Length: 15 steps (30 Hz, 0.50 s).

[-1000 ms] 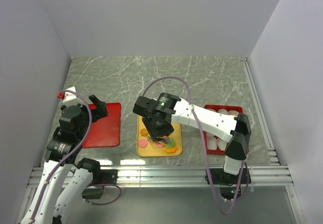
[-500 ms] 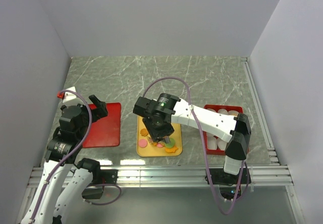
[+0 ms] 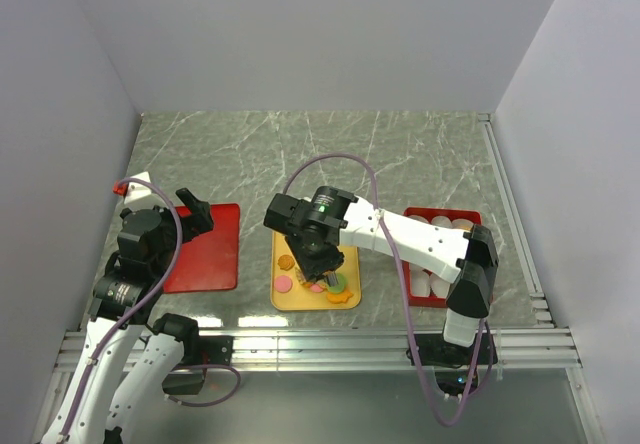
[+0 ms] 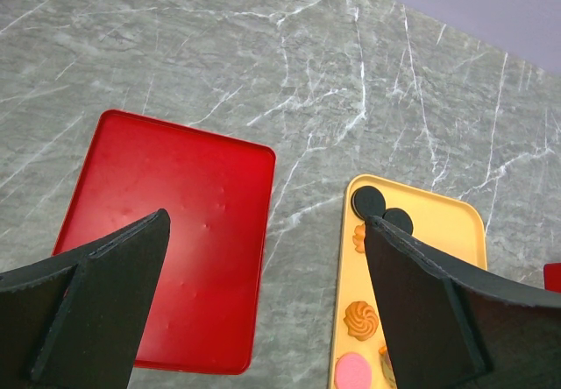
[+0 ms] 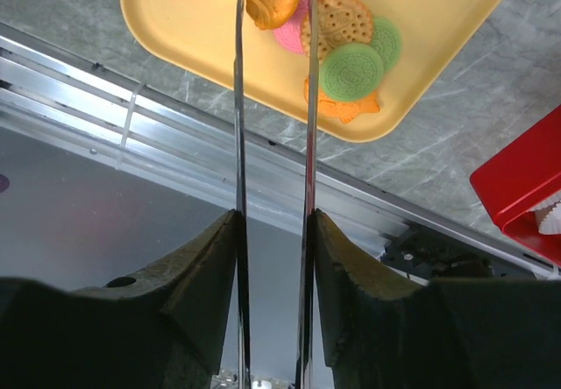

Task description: Pack the cookies

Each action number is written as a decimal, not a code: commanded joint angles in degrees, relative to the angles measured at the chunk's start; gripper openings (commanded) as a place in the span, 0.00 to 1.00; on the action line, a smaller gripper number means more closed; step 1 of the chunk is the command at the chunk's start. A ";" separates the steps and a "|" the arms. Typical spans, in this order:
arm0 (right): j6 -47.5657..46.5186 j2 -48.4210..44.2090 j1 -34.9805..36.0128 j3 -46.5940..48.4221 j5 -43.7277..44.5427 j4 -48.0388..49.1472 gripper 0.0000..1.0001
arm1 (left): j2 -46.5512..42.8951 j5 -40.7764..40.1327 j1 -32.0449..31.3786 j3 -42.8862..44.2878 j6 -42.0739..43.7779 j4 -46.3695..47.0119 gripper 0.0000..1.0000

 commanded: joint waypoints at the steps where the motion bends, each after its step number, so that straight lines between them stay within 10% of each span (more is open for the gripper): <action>1: 0.14 -0.48 0.63 0.74 0.58 -5.36 0.43 | -0.42 0.01 0.49 0.31 0.52 2.10 1.00; 15: -0.13 -6.28 -11.22 4.43 2.08 -5.63 0.41 | -0.16 0.36 0.58 0.22 0.79 2.36 0.99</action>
